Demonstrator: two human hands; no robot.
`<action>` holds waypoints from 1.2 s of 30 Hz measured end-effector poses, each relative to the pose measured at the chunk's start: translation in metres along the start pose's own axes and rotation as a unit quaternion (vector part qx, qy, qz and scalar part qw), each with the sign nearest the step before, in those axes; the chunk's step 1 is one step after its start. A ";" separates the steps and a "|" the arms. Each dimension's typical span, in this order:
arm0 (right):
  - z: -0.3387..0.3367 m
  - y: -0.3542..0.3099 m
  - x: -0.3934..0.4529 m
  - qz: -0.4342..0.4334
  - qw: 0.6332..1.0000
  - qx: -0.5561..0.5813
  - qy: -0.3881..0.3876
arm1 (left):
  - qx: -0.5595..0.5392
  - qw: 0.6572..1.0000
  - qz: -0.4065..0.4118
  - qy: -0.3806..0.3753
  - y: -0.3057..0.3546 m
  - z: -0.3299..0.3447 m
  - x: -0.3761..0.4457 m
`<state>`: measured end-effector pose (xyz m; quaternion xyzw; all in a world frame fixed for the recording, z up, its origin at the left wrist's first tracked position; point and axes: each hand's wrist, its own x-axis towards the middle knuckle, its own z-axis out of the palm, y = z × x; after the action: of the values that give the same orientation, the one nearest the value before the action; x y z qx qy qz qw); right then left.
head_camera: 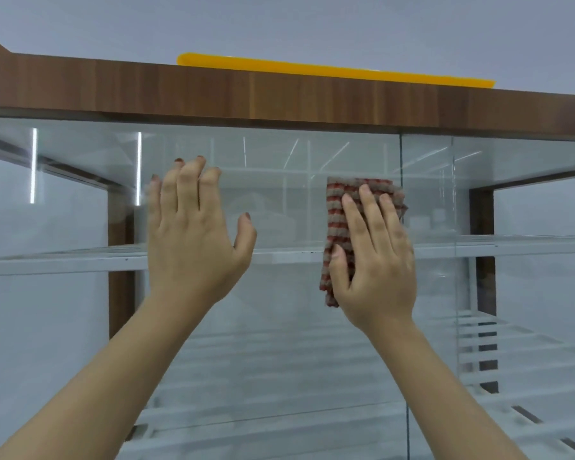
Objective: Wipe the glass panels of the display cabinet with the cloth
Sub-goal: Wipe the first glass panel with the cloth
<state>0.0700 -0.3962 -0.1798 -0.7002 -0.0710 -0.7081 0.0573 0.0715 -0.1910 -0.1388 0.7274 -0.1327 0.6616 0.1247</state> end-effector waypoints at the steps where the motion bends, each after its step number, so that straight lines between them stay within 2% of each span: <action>1: 0.000 -0.002 -0.004 -0.004 1.000 -0.001 -0.001 | -0.004 1.000 0.009 -0.008 0.006 0.002 0.000; 4: -0.002 -0.003 0.004 -0.028 1.000 -0.002 -0.011 | -0.002 0.994 0.103 -0.042 0.028 0.017 -0.005; 6: -0.004 0.003 0.018 -0.053 0.998 -0.002 -0.022 | -0.006 0.991 0.122 -0.051 0.038 0.025 -0.007; 11: -0.010 0.039 0.046 -0.021 1.000 0.003 -0.019 | -0.002 0.993 0.115 -0.038 0.040 0.031 -0.009; 17: -0.013 0.057 0.010 0.052 0.998 -0.001 0.018 | -0.004 0.994 0.108 -0.033 0.041 0.033 -0.009; 24: -0.013 0.051 0.024 -0.015 1.000 0.005 -0.023 | -0.005 0.994 0.105 -0.033 0.042 0.032 -0.009; 33: -0.017 0.073 -0.009 0.055 0.998 0.001 0.022 | -0.002 0.994 0.106 -0.028 0.042 0.031 -0.011; 36: -0.014 0.059 -0.017 0.039 0.999 0.005 0.032 | -0.002 0.994 0.109 -0.027 0.042 0.031 -0.011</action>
<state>0.0667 -0.4568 -0.1961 -0.6792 -0.0450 -0.7270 0.0904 0.0845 -0.2406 -0.1523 0.7259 -0.2158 0.6512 0.0491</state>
